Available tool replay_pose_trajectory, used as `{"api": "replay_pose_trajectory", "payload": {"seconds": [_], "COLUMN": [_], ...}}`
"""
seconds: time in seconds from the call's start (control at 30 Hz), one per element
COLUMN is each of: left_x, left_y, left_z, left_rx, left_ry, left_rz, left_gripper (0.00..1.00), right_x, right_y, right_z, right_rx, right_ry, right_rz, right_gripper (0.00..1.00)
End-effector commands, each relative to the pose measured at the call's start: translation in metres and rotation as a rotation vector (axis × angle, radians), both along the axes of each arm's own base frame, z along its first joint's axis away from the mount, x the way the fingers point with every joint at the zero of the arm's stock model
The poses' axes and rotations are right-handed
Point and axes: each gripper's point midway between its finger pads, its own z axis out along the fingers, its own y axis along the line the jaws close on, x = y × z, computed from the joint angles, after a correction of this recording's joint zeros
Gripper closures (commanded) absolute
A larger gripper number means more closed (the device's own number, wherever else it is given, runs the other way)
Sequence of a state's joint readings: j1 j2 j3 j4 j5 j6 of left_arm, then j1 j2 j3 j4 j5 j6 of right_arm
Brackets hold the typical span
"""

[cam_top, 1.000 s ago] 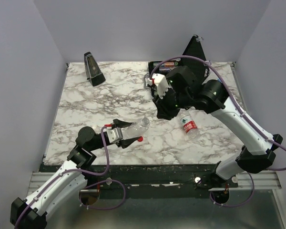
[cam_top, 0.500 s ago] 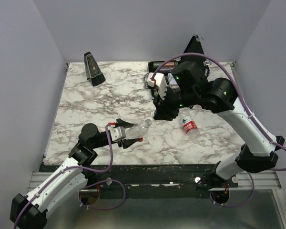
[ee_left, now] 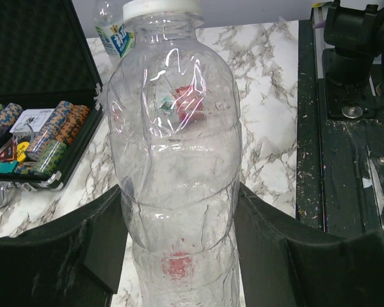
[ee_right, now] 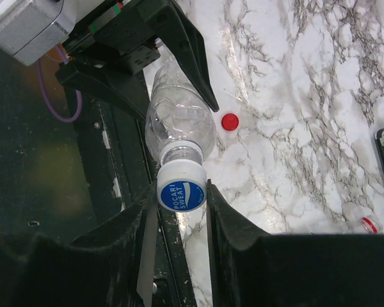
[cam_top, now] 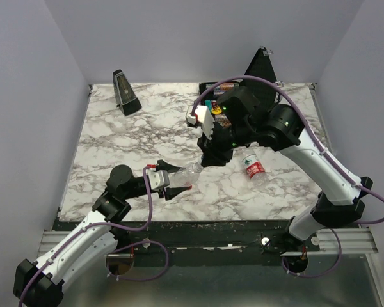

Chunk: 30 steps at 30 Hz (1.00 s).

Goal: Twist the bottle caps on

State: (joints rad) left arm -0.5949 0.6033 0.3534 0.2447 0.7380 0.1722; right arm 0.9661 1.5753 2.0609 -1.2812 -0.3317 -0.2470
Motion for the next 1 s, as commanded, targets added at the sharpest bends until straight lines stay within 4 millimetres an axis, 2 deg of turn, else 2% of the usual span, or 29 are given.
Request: {"api": "replay_pose_trajectory", "payload": {"seconds": [0.0, 0.47, 0.97], "left_x": [-0.005, -0.006, -0.016], "left_y": [-0.002, -0.002, -0.005], "left_z": [0.024, 0.029, 0.032], "left_rx": [-0.034, -0.061, -0.078], "left_ry": [-0.066, -0.076, -0.086], "left_rz": [-0.038, -0.04, -0.1], "left_gripper": [0.64, 0.65, 0.65], "right_x": [-0.013, -0.009, -0.015], "right_y": [0.003, -0.003, 0.006], "right_z": [-0.012, -0.034, -0.036], "right_rx": [-0.035, -0.102, -0.059], "right_ry": [0.044, 0.045, 0.064], "right_rz": [0.058, 0.038, 0.092], "right_gripper": [0.83, 0.83, 0.83]}}
